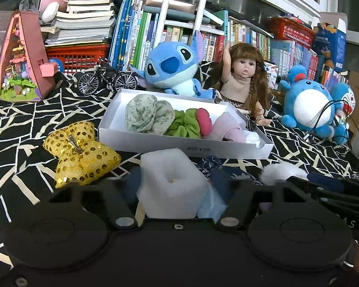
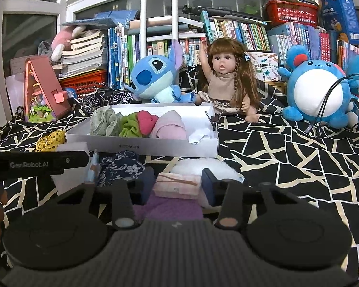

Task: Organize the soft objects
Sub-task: 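Grasp the white foam block with the left tool while the right tool grasps the pink tagged cloth, then lift and carry the foam block and pink cloth with both tools to the box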

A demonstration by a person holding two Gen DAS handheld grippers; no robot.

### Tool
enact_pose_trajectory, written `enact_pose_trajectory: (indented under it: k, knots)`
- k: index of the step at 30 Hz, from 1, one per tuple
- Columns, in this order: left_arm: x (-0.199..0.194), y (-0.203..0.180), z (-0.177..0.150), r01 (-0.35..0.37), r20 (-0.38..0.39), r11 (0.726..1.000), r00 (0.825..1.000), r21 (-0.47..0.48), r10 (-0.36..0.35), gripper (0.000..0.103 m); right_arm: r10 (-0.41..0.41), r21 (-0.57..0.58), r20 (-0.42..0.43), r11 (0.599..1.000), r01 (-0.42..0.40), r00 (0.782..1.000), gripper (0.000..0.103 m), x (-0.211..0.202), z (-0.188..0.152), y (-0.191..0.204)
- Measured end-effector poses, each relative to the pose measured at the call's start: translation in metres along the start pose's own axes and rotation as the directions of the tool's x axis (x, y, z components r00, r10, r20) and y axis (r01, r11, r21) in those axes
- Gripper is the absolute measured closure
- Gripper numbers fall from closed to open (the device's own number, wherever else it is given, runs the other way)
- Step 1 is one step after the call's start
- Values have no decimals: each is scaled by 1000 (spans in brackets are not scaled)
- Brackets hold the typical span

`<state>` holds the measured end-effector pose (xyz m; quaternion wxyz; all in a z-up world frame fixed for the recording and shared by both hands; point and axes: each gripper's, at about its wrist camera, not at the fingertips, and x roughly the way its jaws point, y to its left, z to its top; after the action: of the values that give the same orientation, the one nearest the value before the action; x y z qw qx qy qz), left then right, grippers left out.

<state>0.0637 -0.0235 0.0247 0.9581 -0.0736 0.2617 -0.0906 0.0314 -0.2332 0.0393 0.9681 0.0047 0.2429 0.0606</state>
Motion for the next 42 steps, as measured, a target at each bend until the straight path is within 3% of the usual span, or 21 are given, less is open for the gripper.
enact_pose_trajectory:
  k: [6, 13, 16, 24, 27, 32, 42]
  knots:
    - [-18, -6, -4, -4, 78, 998, 997, 57, -1, 55, -3, -9, 9, 1000, 3, 1000, 55, -3, -1, 1]
    - [-48, -21, -4, -7, 227, 985, 973, 172, -33, 51, -4, 4, 27, 1000, 3, 1000, 55, -6, 2, 0]
    - [-54, -29, -7, -19, 257, 975, 966, 222, -39, 50, -3, 10, 25, 1000, 2, 1000, 55, -6, 3, 0]
    - [-46, -24, -25, -11, 162, 976, 987, 219, -25, 50, -9, 7, 17, 1000, 9, 1000, 55, -6, 1, 0]
    - [-48, -22, -34, -65, 178, 965, 984, 254, 19, 48, -9, 9, 16, 1000, 9, 1000, 55, -6, 0, -1]
    - [-56, -16, -43, -97, 178, 957, 983, 275, 48, 44, -7, 12, 15, 1000, 7, 1000, 54, -5, 0, 0]
    - [-69, 15, -41, -126, 171, 968, 981, 217, 89, 39, -9, 14, 9, 1000, 8, 1000, 54, -6, -1, 2]
